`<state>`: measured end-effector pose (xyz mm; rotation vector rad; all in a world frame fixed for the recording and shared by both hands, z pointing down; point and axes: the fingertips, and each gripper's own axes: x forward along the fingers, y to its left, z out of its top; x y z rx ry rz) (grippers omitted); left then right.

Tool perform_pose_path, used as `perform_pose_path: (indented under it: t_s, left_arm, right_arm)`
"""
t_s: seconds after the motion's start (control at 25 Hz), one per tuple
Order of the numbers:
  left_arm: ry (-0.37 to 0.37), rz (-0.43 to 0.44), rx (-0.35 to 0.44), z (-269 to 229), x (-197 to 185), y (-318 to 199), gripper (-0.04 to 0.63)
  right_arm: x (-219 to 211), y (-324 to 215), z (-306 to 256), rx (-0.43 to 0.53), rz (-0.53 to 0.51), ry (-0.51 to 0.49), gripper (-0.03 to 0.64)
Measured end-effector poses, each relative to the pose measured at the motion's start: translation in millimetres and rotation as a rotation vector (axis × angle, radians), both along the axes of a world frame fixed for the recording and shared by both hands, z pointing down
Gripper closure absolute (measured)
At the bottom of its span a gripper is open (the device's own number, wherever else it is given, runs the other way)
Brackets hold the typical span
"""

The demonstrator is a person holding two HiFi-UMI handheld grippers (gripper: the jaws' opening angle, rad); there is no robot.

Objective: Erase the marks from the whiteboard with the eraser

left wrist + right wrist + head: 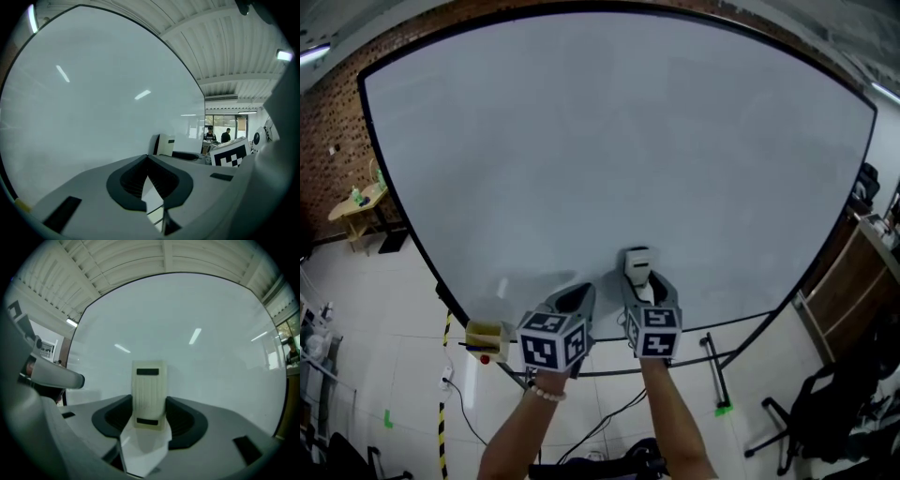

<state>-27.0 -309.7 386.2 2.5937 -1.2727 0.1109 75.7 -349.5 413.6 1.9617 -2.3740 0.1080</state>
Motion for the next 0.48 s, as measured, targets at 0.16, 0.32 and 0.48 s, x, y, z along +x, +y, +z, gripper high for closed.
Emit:
perform_pose_path:
  t_s: [0.16,0.32,0.48]
  left_arm:
    - [-0.006,0.029,0.015,-1,23,-3,0.607]
    - [0.007,0.042,0.033,-4,57,-10,0.607]
    - [0.026,0.051,0.035,-5,106,-14,0.607]
  right_arm:
    - [29,2,0,0.012,0.015,0.005,0.368]
    - [66,1,1,0.014,0.018,0.019,0.368]
    - [112,1,1,0.016,0.016,0.024,0.368]
